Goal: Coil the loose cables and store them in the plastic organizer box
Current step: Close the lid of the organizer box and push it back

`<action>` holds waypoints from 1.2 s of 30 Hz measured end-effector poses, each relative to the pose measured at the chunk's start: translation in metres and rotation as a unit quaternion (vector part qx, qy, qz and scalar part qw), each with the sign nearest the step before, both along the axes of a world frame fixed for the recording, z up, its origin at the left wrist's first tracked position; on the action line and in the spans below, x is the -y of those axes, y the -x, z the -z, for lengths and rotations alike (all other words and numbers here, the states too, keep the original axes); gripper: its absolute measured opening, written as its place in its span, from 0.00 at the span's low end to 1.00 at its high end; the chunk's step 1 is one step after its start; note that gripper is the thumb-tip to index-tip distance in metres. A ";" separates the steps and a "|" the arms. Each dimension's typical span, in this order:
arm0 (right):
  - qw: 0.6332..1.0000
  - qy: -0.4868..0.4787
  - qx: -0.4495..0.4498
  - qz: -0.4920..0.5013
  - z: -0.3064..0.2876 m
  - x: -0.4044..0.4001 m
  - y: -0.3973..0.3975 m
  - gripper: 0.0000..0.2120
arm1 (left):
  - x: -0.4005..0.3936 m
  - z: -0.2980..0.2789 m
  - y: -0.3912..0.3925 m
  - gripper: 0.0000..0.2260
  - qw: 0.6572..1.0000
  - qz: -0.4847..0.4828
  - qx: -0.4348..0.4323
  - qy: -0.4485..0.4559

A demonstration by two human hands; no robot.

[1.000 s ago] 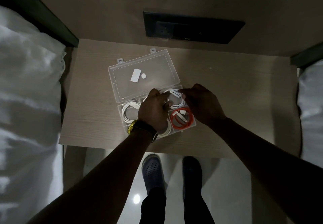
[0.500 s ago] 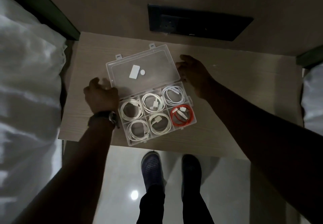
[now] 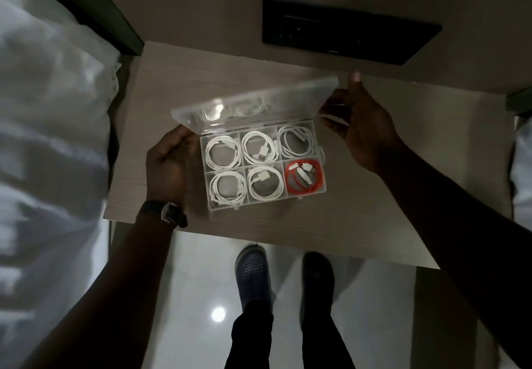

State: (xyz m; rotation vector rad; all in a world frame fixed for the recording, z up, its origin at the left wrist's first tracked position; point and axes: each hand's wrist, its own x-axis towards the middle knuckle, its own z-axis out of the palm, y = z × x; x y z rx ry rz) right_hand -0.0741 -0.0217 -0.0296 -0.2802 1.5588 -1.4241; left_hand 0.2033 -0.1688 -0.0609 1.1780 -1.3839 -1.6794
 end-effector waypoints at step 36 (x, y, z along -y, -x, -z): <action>0.652 -0.099 -0.697 -0.281 0.079 -0.075 -0.056 0.30 | -0.035 0.054 -0.004 0.40 0.756 0.315 0.315 0.479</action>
